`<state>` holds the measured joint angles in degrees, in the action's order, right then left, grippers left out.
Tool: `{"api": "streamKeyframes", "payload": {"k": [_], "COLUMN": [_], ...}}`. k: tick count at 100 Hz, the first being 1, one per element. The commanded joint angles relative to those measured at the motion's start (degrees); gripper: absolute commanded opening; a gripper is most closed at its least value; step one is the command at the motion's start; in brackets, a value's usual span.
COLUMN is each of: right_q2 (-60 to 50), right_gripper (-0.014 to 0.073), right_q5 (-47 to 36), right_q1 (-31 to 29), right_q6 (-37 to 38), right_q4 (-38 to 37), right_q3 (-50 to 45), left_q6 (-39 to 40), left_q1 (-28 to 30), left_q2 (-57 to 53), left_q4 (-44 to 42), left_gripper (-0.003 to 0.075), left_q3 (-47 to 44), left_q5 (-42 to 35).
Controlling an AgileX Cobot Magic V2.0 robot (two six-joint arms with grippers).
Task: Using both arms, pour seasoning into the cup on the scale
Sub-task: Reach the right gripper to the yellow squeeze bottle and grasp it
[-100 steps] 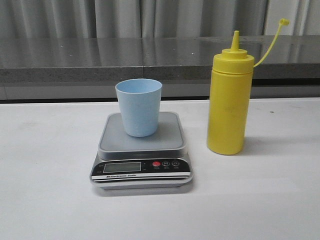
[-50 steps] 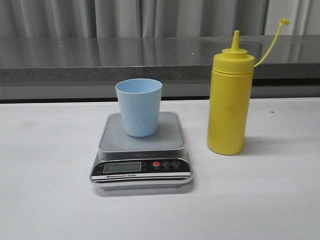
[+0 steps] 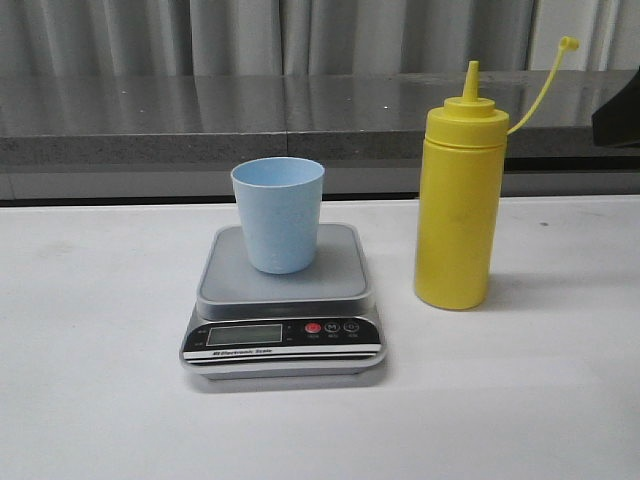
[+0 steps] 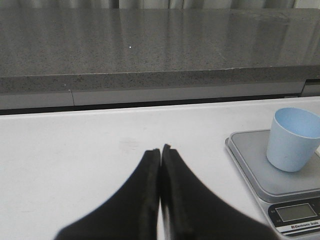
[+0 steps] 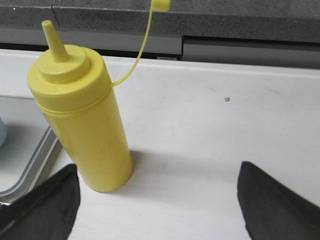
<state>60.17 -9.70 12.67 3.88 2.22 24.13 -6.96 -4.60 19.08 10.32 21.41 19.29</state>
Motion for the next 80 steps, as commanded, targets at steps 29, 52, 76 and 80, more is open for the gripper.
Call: {"api": "streamKeyframes", "payload": {"k": [29, 52, 76, 80], "right_q2": [7.9, 17.6, 28.6, 30.0], "right_gripper": [0.0635, 0.0635, 0.0635, 0.0635], "right_q5": [-27.4, -39.2, -55.3, -57.0], "right_q1": [2.5, 2.9, 2.9, 2.9], "right_q6": [0.0, 0.0, 0.0, 0.0], "right_q4": [-6.4, -8.0, -12.6, -12.6], "right_q3": [-6.3, -6.4, -6.0, -6.0], "left_q6": [0.1, 0.1, 0.1, 0.1], "left_q1": [0.0, 0.0, 0.0, 0.0], "left_q2": [0.4, 0.4, 0.4, 0.4], "left_q4": [1.0, 1.0, 1.0, 1.0], "left_gripper": [-0.0020, -0.0020, -0.0020, -0.0020], "left_q3": [1.6, 1.6, 1.6, 1.6], "left_q5": [-4.9, -4.9, -4.9, -4.9]}}
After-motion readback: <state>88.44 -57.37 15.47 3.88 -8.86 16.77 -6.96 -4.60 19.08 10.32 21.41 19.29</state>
